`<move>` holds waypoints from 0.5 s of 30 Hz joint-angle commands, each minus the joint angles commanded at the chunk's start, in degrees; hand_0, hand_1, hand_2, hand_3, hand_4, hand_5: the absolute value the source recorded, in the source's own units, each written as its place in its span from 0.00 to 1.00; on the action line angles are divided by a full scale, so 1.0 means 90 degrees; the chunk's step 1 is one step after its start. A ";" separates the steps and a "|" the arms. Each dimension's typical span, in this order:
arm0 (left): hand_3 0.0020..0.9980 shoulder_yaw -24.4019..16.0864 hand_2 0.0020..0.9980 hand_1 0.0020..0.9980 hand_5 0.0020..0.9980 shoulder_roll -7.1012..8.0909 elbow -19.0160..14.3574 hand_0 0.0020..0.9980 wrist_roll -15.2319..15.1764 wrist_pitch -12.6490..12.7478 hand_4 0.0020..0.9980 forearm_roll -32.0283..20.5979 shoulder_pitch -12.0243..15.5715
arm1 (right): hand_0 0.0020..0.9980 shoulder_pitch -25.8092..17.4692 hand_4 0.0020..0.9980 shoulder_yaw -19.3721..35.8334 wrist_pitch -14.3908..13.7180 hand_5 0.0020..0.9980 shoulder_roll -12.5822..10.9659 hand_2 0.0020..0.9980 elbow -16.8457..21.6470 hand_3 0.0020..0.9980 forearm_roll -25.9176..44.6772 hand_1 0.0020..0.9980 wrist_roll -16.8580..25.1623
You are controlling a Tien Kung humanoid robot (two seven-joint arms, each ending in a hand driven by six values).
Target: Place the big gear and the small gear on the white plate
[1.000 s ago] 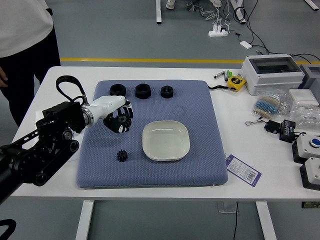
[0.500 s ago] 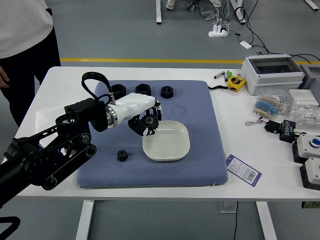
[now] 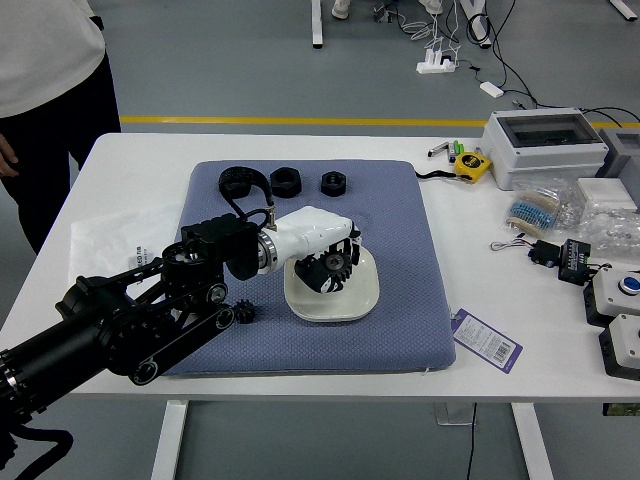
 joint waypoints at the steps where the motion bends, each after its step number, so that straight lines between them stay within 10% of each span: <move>1: 0.44 0.0001 0.40 0.36 0.00 -0.0048 0.0123 0.28 -0.0040 0.0026 0.53 0.0036 -0.0019 | 0.65 -0.0001 0.85 0.0013 -0.0001 0.69 -0.0002 0.73 0.0002 0.58 -0.0024 0.65 -0.0007; 15: 0.45 0.0138 0.41 0.36 0.00 -0.0348 0.0974 0.28 -0.0314 0.0224 0.54 0.0116 -0.0110 | 0.65 -0.0016 0.85 0.0048 -0.0025 0.69 -0.0007 0.73 0.0015 0.58 -0.0086 0.65 -0.0019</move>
